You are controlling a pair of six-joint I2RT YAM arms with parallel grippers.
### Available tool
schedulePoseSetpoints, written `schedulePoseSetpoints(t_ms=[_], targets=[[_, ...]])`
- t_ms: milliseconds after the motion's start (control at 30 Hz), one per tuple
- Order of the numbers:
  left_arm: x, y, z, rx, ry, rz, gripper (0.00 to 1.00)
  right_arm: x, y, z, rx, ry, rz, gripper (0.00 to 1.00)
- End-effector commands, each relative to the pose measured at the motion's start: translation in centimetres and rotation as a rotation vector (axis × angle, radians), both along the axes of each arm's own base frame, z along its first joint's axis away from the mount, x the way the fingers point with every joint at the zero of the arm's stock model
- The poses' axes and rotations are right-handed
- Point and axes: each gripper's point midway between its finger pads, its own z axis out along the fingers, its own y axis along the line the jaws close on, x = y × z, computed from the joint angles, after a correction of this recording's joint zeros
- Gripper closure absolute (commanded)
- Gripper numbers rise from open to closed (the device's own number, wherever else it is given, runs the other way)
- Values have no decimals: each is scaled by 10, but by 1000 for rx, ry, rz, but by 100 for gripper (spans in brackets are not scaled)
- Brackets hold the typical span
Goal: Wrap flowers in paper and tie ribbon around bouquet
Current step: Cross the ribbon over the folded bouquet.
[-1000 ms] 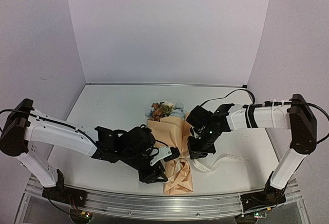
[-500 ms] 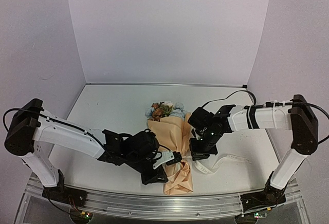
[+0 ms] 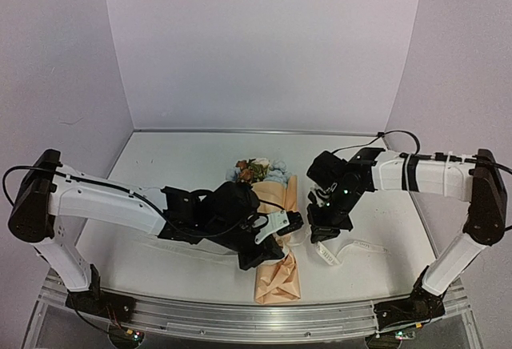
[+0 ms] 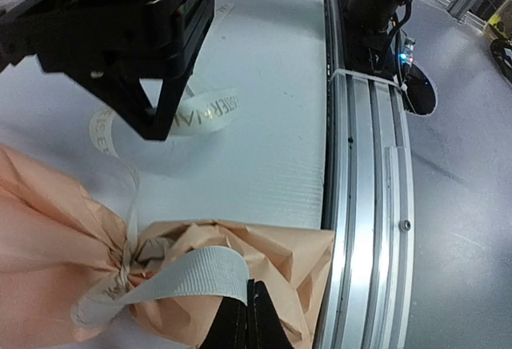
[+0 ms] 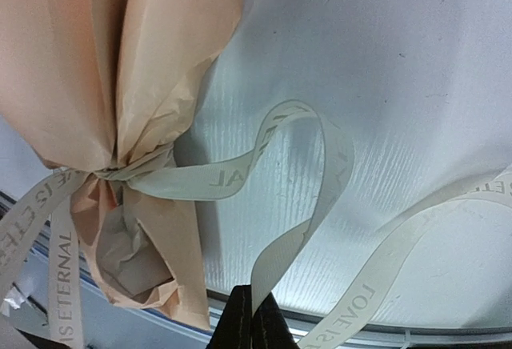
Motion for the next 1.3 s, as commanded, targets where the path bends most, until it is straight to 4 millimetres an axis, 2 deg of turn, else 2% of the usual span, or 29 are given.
schedulePoseSetpoints(t_ms=[0, 200, 567, 767, 900, 1033, 1133, 1233, 1267], targets=[[14, -39, 38, -126, -97, -23, 100, -1, 12, 35, 133, 89, -42, 100], [18, -63, 43, -146, -139, -74, 99, -1, 7, 53, 163, 158, -75, 100], [0, -82, 3, -74, -58, -205, 95, 6, 2, 68, 190, 255, -152, 100], [4, -90, -13, -58, -36, -187, 91, 5, 7, 78, 201, 371, -212, 100], [17, -95, 0, -111, -23, -115, 72, 0, 5, 79, 190, 406, -255, 100], [28, -86, 31, -193, 0, -53, 58, -4, 3, 79, 175, 431, -313, 100], [27, -79, 55, -250, 6, -48, 55, -4, 2, 79, 161, 445, -356, 100], [27, -66, 67, -264, 18, -35, 57, -5, 2, 79, 151, 450, -386, 100], [29, -59, 65, -259, 29, -18, 59, -5, 2, 79, 146, 449, -393, 100]])
